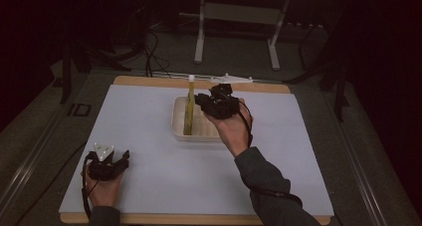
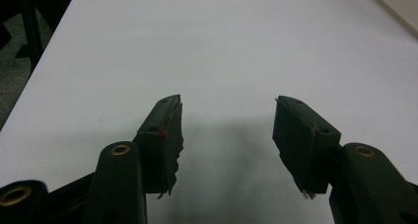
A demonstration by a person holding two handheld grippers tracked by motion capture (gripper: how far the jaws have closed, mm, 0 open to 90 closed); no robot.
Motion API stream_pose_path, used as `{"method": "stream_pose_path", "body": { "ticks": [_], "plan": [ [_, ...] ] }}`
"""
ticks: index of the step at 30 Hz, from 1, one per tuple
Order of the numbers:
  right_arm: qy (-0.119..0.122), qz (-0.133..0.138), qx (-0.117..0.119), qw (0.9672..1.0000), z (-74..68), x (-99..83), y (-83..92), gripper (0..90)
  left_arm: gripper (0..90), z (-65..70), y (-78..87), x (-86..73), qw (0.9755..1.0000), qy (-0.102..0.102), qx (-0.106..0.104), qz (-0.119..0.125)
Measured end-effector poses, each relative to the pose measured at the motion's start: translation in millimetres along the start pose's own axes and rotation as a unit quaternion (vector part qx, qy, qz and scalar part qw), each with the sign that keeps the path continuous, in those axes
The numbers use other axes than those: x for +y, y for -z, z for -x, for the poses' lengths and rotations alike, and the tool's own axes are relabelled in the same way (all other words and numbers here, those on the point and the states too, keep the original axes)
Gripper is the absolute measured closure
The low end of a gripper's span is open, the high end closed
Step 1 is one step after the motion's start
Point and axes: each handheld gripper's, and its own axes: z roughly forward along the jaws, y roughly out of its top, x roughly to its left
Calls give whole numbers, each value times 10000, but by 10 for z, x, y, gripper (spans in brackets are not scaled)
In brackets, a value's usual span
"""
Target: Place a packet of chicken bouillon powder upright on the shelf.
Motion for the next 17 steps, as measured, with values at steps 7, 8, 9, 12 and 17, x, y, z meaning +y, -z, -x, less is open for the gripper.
{"method": "stream_pose_path", "body": {
  "ticks": [7,8,9,12,17],
  "plan": [
    [-42,-31,44,10000,132,-174,171,804,446,30,-10,3,9999,-107,108,-68],
    [-63,-47,42,10000,161,-206,187,803,446,34,-10,4,9998,-109,130,-82],
    [-85,-71,40,9999,189,-240,198,804,446,36,-13,4,9998,-118,143,-93],
    [-130,-186,-7,9997,274,-361,205,808,445,51,-17,6,9995,-175,232,-138],
    [-125,-459,-130,9988,422,-626,180,773,414,68,-41,10,9988,-207,361,-254]
  ]
}}
